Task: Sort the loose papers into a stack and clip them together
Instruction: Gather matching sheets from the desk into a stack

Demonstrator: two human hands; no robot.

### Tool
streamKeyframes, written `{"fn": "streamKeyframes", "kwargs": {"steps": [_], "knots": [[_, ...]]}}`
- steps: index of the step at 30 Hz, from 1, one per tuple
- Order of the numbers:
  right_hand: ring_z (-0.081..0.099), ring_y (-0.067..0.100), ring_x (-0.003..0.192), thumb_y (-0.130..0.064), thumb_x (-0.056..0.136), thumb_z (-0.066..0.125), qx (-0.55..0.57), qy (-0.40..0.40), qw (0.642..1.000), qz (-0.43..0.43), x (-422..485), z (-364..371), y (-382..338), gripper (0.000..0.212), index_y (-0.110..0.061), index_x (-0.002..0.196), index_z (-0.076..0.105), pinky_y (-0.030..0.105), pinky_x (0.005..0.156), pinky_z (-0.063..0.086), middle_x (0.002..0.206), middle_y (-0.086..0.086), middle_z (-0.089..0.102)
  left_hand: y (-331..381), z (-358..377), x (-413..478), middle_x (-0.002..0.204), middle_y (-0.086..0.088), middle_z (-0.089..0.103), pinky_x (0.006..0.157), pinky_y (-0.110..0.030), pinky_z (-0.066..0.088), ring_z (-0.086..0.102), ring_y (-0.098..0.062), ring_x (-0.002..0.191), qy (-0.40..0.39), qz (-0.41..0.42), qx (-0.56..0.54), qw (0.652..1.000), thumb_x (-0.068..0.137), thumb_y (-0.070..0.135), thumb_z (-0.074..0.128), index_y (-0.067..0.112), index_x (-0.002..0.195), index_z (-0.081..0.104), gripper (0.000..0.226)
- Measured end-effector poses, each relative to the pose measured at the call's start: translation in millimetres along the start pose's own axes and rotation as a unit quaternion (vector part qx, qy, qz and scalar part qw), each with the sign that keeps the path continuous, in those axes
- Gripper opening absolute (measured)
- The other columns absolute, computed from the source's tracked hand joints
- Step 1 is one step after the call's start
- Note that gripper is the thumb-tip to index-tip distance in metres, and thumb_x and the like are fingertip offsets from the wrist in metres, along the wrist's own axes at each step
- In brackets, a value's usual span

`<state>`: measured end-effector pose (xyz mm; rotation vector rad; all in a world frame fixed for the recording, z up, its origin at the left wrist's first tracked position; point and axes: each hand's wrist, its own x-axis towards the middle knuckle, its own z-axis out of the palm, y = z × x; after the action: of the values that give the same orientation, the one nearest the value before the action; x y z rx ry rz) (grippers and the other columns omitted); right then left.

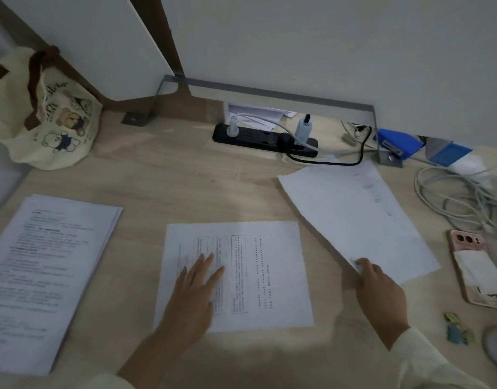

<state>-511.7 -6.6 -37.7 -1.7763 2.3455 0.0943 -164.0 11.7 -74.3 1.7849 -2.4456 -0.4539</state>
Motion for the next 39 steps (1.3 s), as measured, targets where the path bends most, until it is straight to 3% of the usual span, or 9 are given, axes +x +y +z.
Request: {"fn": "streamKeyframes", "kwargs": {"steps": [2,7,14,17,23,26,29,32,39], "knots": [[0.066,0.035,0.076,-0.011,0.087,0.049,0.022,0.005,1.000,-0.008,-12,-2,-3,0.023,-0.009,0.107,0.059,0.034,0.057,0.047,0.096,0.012,0.068,39,11,-4,0.146,-0.007,0.038,0.104,-0.051,0.036,0.023,-0.024,0.134,-0.007,-0.049,-0.002,0.999,0.087,0.028,0.041,0.022,0.135,0.038,0.049],[0.066,0.028,0.066,-0.017,0.089,0.052,0.066,-0.005,0.996,-0.054,-45,3,-16,0.008,-0.021,0.088,0.059,0.028,0.049,0.040,0.090,-0.001,0.069,69,41,-13,0.149,-0.020,0.030,0.110,-0.052,0.007,0.019,-0.039,0.138,-0.051,-0.153,0.059,0.985,0.089,0.064,0.016,0.012,0.144,0.027,0.077],[0.068,0.019,0.092,-0.025,0.092,0.051,0.194,-0.029,0.980,-0.034,-75,7,-28,0.023,-0.017,0.103,0.069,0.021,0.068,0.047,0.100,-0.007,0.071,14,36,-5,0.157,-0.011,0.003,0.112,-0.041,0.006,0.010,-0.028,0.142,-0.082,0.051,0.075,0.992,0.087,0.070,0.018,0.013,0.147,0.020,0.083],[0.064,0.018,0.093,-0.022,0.095,0.045,0.470,-0.043,0.879,0.063,-75,-7,-28,0.022,-0.027,0.086,0.063,0.012,0.067,0.048,0.089,-0.013,0.066,-14,21,5,0.158,-0.010,-0.005,0.112,-0.037,0.005,0.007,-0.026,0.142,-0.084,0.140,0.138,0.977,0.088,0.068,0.019,0.014,0.146,0.025,0.080],[0.057,0.019,0.117,-0.032,0.089,0.050,0.825,-0.023,0.512,0.238,-68,-10,17,0.043,-0.016,0.129,0.052,0.031,0.082,0.055,0.133,0.002,0.057,-35,-2,11,0.155,-0.002,-0.023,0.112,-0.026,-0.016,-0.023,-0.014,0.140,-0.121,0.144,0.108,0.976,0.090,0.060,0.022,0.040,0.146,0.007,0.061],[0.069,0.010,0.094,-0.040,0.045,0.077,0.835,-0.013,0.470,0.285,-73,4,34,0.076,-0.018,0.117,0.064,0.025,0.066,0.059,0.121,0.001,0.065,-21,3,6,0.148,0.009,-0.030,0.103,-0.016,-0.030,-0.048,0.007,0.120,-0.115,0.060,-0.001,0.991,0.085,0.032,0.034,0.047,0.139,-0.004,0.068],[0.071,0.013,0.084,-0.039,0.033,0.089,0.826,0.024,0.462,0.321,-75,16,39,0.121,-0.007,0.138,0.038,0.033,0.083,0.055,0.096,-0.004,0.074,8,13,-2,0.154,-0.004,0.016,0.110,-0.035,0.000,-0.010,-0.014,0.142,-0.091,-0.030,-0.024,0.995,0.088,0.041,0.028,0.028,0.144,0.022,0.057],[0.065,0.020,0.082,-0.018,0.093,0.049,0.829,0.049,0.429,0.356,-77,12,33,0.053,0.002,0.139,0.032,0.035,0.085,0.051,0.120,0.009,0.063,43,21,-1,0.145,-0.012,0.039,0.110,-0.039,0.002,0.017,-0.030,0.137,-0.110,-0.055,0.007,0.992,0.091,0.060,0.012,0.016,0.139,0.036,0.069],[0.061,0.023,0.081,-0.005,0.091,0.051,0.813,-0.003,0.435,0.388,-83,11,37,0.042,0.005,0.129,0.038,0.032,0.069,0.058,0.088,0.010,0.066,34,38,-7,0.159,-0.009,0.001,0.110,-0.046,0.004,0.002,-0.027,0.144,-0.137,0.050,0.061,0.987,0.086,0.071,0.017,0.019,0.148,0.016,0.081]]}}
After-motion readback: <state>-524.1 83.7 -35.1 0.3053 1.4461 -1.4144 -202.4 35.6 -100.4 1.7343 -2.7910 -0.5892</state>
